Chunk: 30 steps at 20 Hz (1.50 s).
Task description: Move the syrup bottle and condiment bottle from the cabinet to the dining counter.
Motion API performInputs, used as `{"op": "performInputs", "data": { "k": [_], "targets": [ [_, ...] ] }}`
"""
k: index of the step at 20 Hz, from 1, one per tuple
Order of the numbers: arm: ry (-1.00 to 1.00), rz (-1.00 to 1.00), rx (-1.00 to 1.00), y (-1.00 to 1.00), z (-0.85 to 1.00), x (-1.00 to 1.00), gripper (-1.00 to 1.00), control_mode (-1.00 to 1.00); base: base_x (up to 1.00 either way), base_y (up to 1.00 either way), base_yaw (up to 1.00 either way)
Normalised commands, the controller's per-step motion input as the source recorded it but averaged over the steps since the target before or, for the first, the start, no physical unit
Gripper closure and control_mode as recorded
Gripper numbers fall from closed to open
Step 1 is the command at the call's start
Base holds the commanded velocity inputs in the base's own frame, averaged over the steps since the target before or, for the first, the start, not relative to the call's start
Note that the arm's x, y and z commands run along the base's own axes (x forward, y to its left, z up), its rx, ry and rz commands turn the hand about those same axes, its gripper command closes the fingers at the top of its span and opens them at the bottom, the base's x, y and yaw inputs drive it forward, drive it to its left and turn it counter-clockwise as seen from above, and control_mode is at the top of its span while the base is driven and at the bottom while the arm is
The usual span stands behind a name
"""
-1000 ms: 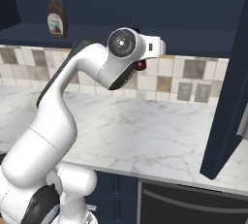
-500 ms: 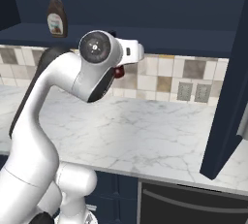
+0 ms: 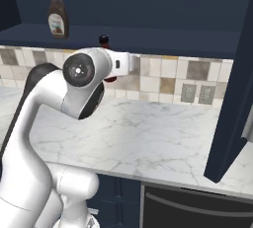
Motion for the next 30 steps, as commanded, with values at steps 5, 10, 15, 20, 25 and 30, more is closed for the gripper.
{"op": "performInputs", "data": {
  "k": [5,10,15,20,25,30],
  "targets": [
    [0.00,-0.02,0.00,0.15,0.00,-0.21,1.00,-1.00,0.00,0.00,0.00],
    [0.05,0.03,0.00,0.11,0.00,0.00,1.00,-1.00,0.00,0.00,0.00],
    [0.08,0.03,0.00,0.10,-0.02,-0.02,1.00,1.00,-0.15,0.14,0.06],
    [0.00,0.00,0.00,0.00,0.00,0.00,1.00,1.00,-0.79,0.59,0.44],
    [0.00,0.00,0.00,0.00,0.00,0.00,1.00,1.00,-0.85,0.84,0.75],
    [0.00,0.00,0.00,0.00,0.00,0.00,1.00,1.00,-0.77,0.59,0.84]
  ]
}}
